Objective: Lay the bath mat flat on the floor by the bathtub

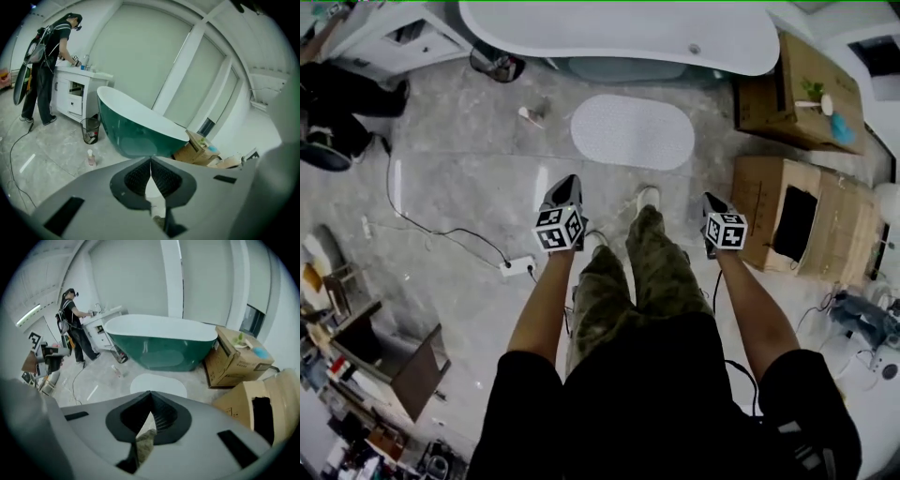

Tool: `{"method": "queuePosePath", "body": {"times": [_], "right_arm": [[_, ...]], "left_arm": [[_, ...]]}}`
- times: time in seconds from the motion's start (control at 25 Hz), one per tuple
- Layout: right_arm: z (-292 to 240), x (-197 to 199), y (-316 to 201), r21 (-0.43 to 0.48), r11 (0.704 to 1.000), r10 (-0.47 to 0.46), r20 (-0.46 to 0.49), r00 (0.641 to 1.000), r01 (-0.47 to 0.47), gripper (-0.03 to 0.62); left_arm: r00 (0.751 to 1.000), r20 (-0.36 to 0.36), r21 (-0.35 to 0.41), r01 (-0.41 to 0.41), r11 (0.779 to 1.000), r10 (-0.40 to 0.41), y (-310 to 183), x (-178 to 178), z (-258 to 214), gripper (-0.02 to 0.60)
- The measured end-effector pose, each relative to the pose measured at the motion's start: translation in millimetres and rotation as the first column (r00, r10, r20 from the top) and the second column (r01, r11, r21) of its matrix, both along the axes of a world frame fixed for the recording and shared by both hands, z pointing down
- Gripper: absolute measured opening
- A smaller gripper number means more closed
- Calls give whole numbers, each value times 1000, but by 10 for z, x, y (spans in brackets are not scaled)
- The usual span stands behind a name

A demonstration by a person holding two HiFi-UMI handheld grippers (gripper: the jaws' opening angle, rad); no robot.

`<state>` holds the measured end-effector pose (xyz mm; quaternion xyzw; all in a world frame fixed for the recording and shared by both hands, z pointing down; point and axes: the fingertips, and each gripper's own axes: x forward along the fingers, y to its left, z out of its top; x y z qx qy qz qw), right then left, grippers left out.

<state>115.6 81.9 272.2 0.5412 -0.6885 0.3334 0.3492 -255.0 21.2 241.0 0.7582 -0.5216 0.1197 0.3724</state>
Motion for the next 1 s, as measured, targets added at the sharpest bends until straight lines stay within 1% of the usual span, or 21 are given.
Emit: {"method": "queuePosePath", "body": {"times": [0.12,0.24,0.36,0.44,0.56,0.68,0.76,0.84,1.0], "right_arm": [[-642,-140,27,83,996,16,22,1000,-18,21],[-1145,-313,204,135,991,4,37,999,-9,21],[-1546,-512,298,164,986,-22,24,999,18,21],[-1758,-584,367,166,986,-25,16,1000,22,21],[-2070,-663,485,196,980,-11,14,1000,8,21],[-2360,-750,569,269,963,-28,13,1000,24,21],[-2540,-712,517,320,947,-34,16,999,27,21],[-2748,-585,373,372,928,-35,24,999,23,21],[-3281,-222,108,477,878,-61,31,998,39,22]], "left_arm": [[1000,-18,36,8,999,-8,217,-146,-468,20],[998,-58,60,24,998,-21,549,-244,-882,20],[995,-100,84,36,996,-28,801,-344,-1223,20],[992,-122,100,31,994,-19,948,-327,-1390,20],[993,-115,148,12,989,5,1086,-335,-1615,20],[995,-95,228,28,973,-6,1173,-422,-1920,20],[997,-73,279,11,960,9,1143,-397,-2144,20],[999,-43,332,-3,943,19,1066,-355,-2382,20],[1000,-16,425,10,905,-4,957,-238,-2906,20]]}}
